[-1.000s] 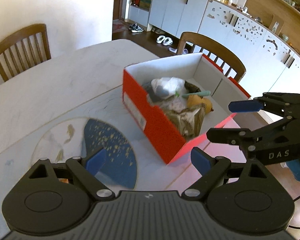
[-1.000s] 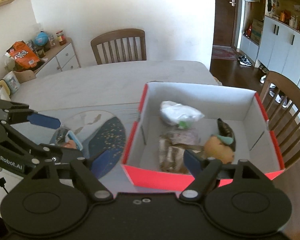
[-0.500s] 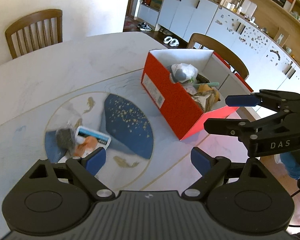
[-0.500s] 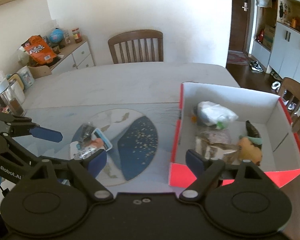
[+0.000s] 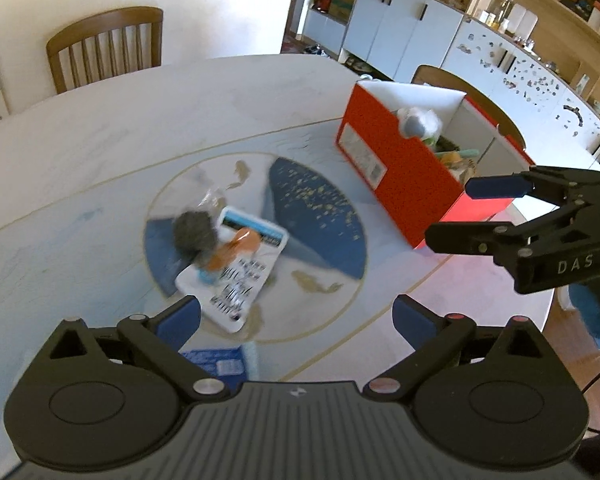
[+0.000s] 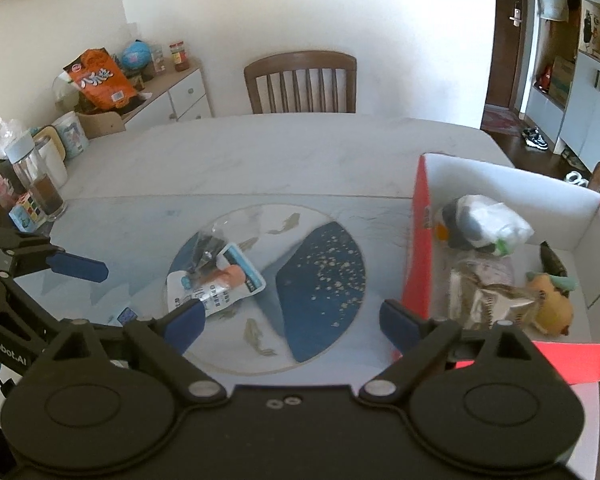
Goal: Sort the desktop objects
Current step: 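Withdraw both open grippers from the box back toward the table, then move the left gripper to the blue wrapped bar while the right gripper approaches the dark seaweed packet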
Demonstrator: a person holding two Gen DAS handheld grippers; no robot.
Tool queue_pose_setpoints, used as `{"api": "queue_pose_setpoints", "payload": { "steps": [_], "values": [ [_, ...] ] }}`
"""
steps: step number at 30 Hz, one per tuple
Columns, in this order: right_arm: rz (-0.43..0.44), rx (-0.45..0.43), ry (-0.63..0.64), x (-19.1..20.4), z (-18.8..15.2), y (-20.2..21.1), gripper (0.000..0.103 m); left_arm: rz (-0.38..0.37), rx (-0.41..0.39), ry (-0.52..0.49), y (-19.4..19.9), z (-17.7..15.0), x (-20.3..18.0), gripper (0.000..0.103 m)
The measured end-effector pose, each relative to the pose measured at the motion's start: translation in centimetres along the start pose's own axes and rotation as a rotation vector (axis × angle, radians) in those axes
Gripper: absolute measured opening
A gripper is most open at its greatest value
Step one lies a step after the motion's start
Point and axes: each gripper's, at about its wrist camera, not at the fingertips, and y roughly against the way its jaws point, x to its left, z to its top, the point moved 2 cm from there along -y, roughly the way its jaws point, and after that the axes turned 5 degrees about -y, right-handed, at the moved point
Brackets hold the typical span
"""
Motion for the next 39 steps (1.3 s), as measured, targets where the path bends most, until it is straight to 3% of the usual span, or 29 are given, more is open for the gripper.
{"api": "queue_pose_setpoints", "payload": {
  "steps": [20,30,39],
  "values": [
    [-0.002,0.048,0.079,4.2,-0.6,-5.1,0.095,0.053,0.065,0.052,-3.2,-5.3,4.6,0.103],
    [0.002,0.074,0.111,5.3,-1.0,-8.5,0.095,0.048,0.050,0.068,-5.0,-6.1,5.5,0.103],
    [0.015,0.089,0.140,5.8,-0.7,-12.0,0.095,0.086,0.027,0.039,-5.9,-5.8,5.5,0.103]
  ]
}}
